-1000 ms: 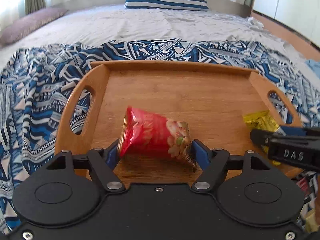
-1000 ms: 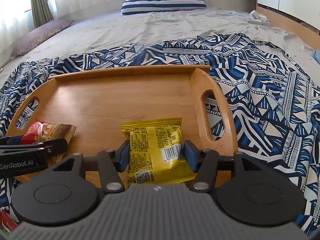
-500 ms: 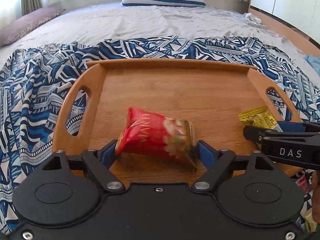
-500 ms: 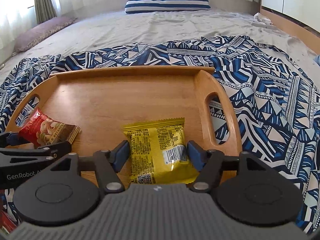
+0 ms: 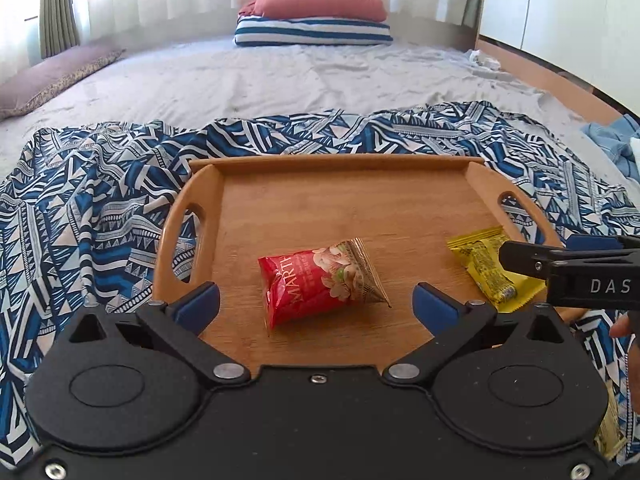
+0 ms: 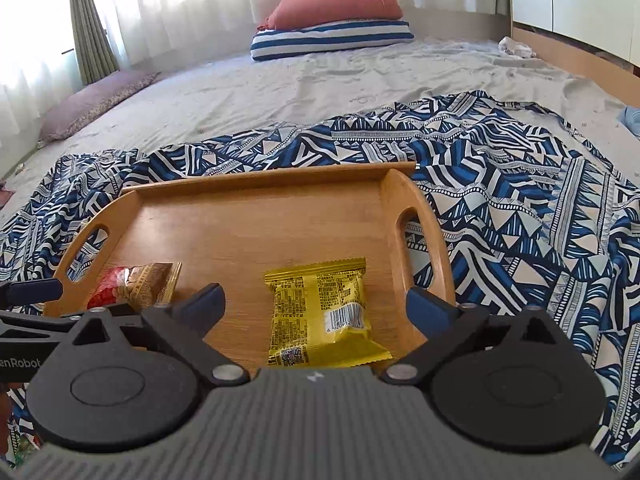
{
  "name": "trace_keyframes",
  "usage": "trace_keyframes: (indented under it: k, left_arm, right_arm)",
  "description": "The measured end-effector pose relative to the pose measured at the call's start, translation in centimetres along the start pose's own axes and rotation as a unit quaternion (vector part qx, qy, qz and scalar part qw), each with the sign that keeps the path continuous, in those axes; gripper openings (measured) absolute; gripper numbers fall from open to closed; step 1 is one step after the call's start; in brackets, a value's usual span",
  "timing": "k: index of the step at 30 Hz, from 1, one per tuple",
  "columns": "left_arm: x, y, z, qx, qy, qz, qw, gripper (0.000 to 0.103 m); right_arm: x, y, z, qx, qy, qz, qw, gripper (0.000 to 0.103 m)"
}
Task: Organize snacks
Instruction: 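Withdraw both tools from the tray back toward the snack pile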
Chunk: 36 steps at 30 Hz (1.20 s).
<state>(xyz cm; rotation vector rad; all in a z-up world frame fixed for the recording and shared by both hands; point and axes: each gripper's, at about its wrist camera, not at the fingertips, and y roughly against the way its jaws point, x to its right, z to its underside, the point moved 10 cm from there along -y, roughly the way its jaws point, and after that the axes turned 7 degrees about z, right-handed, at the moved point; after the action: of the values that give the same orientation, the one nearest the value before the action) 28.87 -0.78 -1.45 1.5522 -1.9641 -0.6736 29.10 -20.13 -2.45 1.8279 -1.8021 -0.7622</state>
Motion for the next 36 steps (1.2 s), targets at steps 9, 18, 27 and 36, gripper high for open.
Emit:
trace_keyframes:
  k: [9, 18, 27, 36]
  left_arm:
    - [0.6, 4.6, 1.5, 0.023, 0.001, 0.005, 0.9997, 0.103]
    - [1.2, 9.0, 4.0, 0.047, -0.005, 0.009, 0.9988, 0.103]
    - [1.1, 12.3, 7.2, 0.06, -0.013, 0.0, 0.9981, 0.103]
    - [0.1, 13.3, 11.8, 0.055, 0.002, -0.019, 0.9983, 0.103]
  right_arm:
    - [1.2, 3.9, 1.1, 0.017, 0.004, 0.004, 1.0, 0.103]
    - [2.1, 7.2, 3.4, 0.037, 0.019, 0.01, 0.999, 0.103]
    - [3.6, 9.9, 6.8, 0.051, 0.053, 0.031, 0.997, 0.103]
    - [5.5, 10.0, 10.5, 0.045, 0.06, 0.062, 0.995, 0.103]
